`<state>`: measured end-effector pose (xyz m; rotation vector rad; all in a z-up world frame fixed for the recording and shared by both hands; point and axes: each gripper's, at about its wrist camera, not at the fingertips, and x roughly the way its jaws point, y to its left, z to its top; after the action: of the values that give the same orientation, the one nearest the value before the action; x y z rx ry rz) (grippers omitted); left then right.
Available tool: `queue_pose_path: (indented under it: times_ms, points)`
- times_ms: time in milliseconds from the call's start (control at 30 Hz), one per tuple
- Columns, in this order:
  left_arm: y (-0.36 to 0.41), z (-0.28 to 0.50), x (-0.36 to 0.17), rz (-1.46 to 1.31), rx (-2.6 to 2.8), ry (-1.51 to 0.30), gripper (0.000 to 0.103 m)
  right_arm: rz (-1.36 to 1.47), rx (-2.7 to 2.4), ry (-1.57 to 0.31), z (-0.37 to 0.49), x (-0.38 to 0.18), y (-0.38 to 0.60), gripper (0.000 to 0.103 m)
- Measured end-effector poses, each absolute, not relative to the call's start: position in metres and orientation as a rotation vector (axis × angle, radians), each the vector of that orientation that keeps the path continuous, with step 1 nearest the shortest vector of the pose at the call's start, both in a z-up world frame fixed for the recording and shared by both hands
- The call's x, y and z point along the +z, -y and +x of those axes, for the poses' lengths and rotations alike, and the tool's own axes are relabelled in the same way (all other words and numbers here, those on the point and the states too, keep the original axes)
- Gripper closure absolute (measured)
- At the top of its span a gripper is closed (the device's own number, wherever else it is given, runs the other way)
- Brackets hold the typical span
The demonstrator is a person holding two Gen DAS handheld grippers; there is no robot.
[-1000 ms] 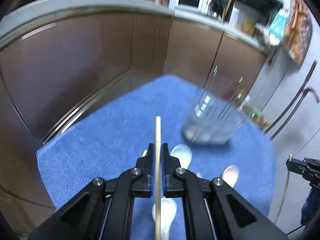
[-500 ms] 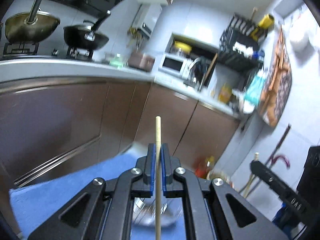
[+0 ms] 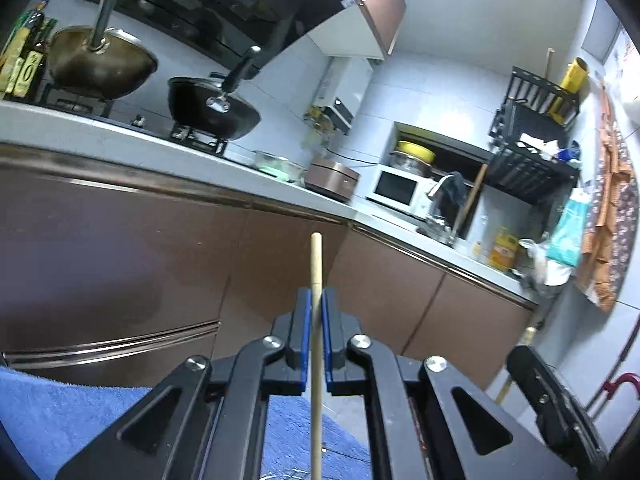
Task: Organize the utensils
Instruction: 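Lift the left tool's chopstick into the clear holder and open while the right tool does likewise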
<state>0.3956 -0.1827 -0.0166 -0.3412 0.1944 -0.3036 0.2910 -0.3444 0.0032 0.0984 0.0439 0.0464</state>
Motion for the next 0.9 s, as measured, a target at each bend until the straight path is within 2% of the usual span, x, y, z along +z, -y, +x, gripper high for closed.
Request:
queue_pose_path:
  times_ms: [167, 333, 400, 467, 633, 733, 833, 900]
  points:
    - [0.189, 0.4, -0.059, -0.312, -0.245, -0.19, 0.098, 0.068, 0.018, -0.082, 0.294, -0.036, 0.339, 0.097]
    - [0.187, 0.385, -0.076, -0.286, -0.232, -0.181, 0.094, 0.048, 0.011, -0.132, 0.283, -0.058, 0.334, 0.095]
    - [0.184, 0.378, -0.074, -0.284, -0.238, -0.183, 0.084, 0.063, 0.022, -0.154, 0.277, -0.056, 0.335, 0.083]
    - [0.179, 0.368, -0.07, -0.271, -0.237, -0.182, 0.08, 0.071, 0.007, -0.16, 0.268, -0.053, 0.337, 0.072]
    - [0.164, 0.336, -0.051, -0.224, -0.23, -0.185, 0.07, 0.126, 0.0, -0.161, 0.235, -0.036, 0.346, 0.056]
    - [0.152, 0.311, -0.038, -0.193, -0.229, -0.187, 0.063, 0.156, -0.003, -0.168, 0.207, -0.024, 0.348, 0.042]
    - [0.14, 0.285, -0.025, -0.154, -0.214, -0.182, 0.057, 0.149, -0.007, -0.182, 0.182, -0.014, 0.343, 0.025]
    - [0.131, 0.267, -0.019, -0.119, -0.206, -0.179, 0.049, 0.142, -0.009, -0.182, 0.164, -0.006, 0.339, 0.009]
